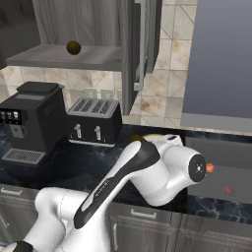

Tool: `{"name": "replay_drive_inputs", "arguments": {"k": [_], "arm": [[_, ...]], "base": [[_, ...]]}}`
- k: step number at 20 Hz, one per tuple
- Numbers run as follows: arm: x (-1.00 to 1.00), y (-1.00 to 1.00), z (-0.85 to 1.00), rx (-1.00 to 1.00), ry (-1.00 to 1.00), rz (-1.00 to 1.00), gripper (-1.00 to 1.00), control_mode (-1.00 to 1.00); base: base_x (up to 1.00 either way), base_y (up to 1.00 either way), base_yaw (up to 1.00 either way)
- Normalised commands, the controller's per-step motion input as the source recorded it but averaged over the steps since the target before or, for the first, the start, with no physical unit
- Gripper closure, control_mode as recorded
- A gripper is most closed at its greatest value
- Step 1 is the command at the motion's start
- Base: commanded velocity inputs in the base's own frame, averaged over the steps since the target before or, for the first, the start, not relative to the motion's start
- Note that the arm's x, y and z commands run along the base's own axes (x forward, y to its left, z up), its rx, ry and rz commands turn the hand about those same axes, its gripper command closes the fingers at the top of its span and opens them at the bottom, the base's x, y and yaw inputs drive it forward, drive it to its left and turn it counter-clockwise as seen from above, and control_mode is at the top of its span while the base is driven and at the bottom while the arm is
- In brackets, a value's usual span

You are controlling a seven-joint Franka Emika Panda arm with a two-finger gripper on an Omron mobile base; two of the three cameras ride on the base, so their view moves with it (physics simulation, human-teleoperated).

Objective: Pick the avocados from the cabinet and place them in one bowl. Pick the peach from the sink and place it in the other bowl.

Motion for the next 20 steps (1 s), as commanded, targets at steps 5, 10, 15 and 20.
{"name": "replay_drive_inputs", "arguments": {"k": [5, 10, 15, 20], "arm": [[0.37, -0.03, -0.20, 0.00, 0.02, 0.03, 1.00, -1.00], [0.25, 0.00, -0.19, 0.00, 0.13, 0.00, 1.00, -1.00], [0.26, 0.00, -0.20, 0.00, 0.05, 0.00, 1.00, -1.00], [0.27, -0.01, -0.15, 0.00, 0.00, 0.00, 1.00, -1.00]], "base": [[0.00, 0.00, 0.00], [0.00, 0.00, 0.00], [0.00, 0.00, 0.00], [0.00, 0.00, 0.00]]}}
